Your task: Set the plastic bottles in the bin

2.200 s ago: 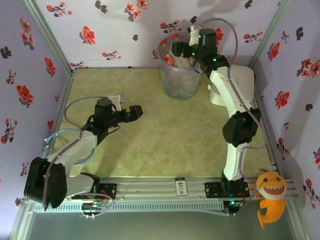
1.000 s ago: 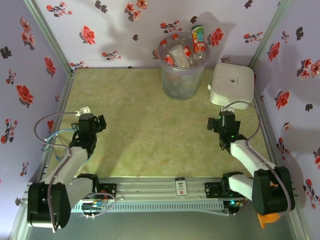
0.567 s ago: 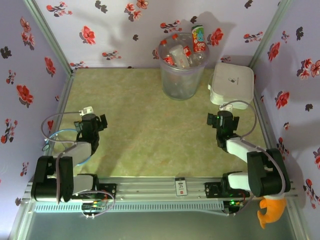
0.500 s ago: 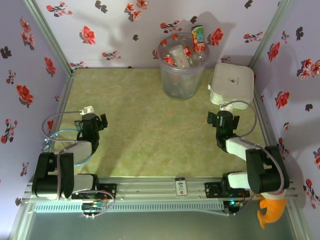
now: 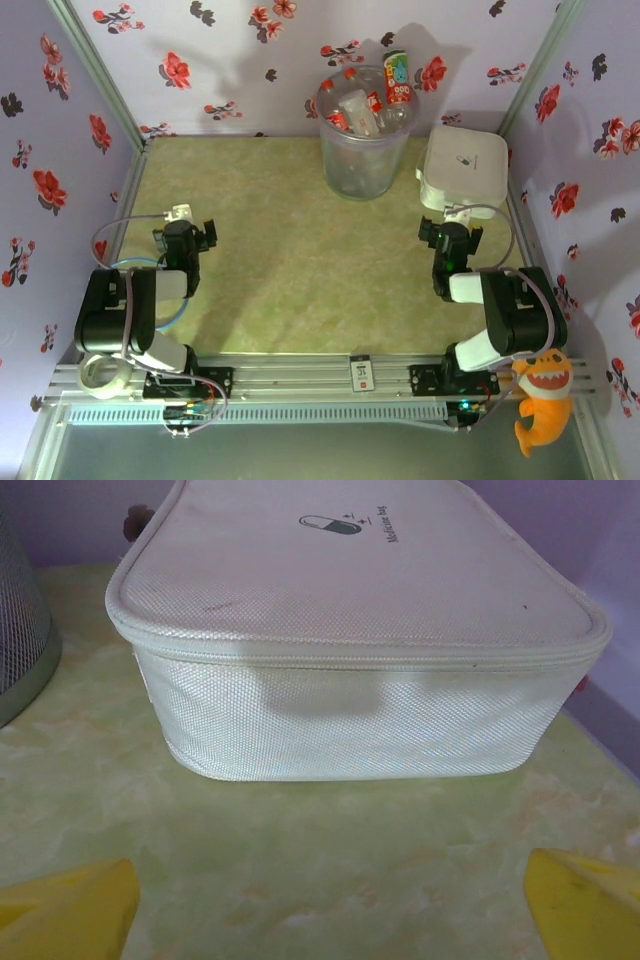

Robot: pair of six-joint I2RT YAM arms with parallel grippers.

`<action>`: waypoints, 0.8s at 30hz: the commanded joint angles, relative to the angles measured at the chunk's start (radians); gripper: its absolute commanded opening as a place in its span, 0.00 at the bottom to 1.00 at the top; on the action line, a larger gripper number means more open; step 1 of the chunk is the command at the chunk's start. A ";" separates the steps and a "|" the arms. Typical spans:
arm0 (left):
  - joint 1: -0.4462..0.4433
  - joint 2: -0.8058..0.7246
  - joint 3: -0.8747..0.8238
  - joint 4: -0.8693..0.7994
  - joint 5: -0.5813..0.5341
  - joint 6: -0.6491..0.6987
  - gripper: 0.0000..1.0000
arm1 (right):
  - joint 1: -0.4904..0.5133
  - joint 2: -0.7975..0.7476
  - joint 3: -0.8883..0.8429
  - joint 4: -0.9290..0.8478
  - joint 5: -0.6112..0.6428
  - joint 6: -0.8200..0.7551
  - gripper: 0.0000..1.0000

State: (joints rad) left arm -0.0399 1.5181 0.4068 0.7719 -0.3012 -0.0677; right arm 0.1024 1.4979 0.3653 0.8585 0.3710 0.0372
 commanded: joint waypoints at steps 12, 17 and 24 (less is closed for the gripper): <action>0.014 0.027 -0.023 0.139 0.043 0.017 1.00 | -0.046 0.061 0.007 0.056 -0.043 0.059 0.99; 0.014 0.026 -0.023 0.139 0.043 0.017 1.00 | -0.046 0.062 0.005 0.058 -0.043 0.058 0.99; 0.014 0.028 -0.023 0.138 0.043 0.017 1.00 | -0.047 0.063 0.009 0.055 -0.043 0.059 0.99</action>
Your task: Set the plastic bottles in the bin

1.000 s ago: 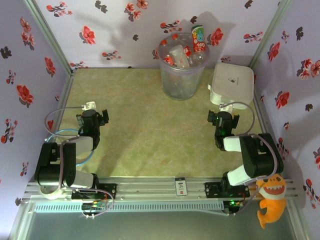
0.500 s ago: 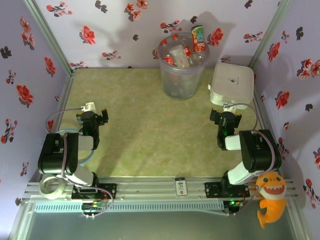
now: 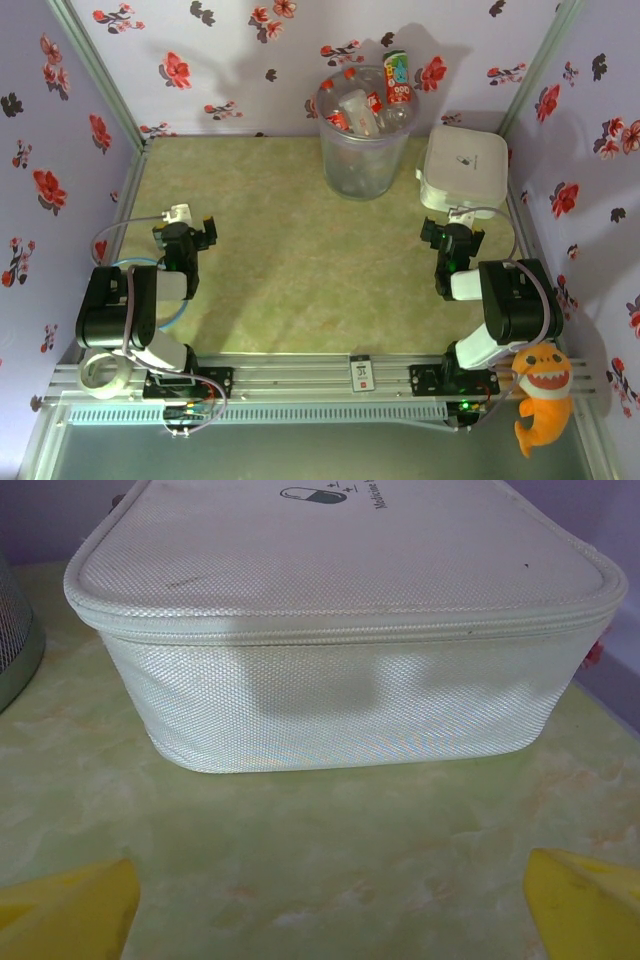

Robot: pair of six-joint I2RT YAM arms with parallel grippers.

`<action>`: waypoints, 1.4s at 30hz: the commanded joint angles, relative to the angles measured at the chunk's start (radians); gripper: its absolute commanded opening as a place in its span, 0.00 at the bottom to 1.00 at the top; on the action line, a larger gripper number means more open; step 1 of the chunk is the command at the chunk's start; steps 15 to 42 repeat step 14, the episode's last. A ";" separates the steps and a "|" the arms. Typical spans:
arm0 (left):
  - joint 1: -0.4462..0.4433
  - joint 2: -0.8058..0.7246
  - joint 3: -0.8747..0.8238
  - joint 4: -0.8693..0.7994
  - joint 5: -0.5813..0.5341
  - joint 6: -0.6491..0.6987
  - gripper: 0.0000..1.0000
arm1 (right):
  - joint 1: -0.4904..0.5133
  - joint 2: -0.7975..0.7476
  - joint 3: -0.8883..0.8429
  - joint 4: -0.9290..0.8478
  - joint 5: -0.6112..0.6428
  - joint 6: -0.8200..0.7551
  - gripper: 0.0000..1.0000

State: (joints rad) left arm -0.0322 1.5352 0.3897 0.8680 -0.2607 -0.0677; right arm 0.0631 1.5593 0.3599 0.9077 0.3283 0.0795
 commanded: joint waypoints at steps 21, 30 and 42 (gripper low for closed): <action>0.006 0.010 -0.007 0.044 0.002 0.017 1.00 | -0.019 0.001 0.017 -0.003 -0.018 0.023 0.99; 0.006 0.010 -0.007 0.044 0.002 0.017 1.00 | -0.019 0.001 0.017 -0.003 -0.018 0.023 0.99; 0.006 0.010 -0.007 0.044 0.002 0.017 1.00 | -0.019 0.001 0.017 -0.003 -0.018 0.023 0.99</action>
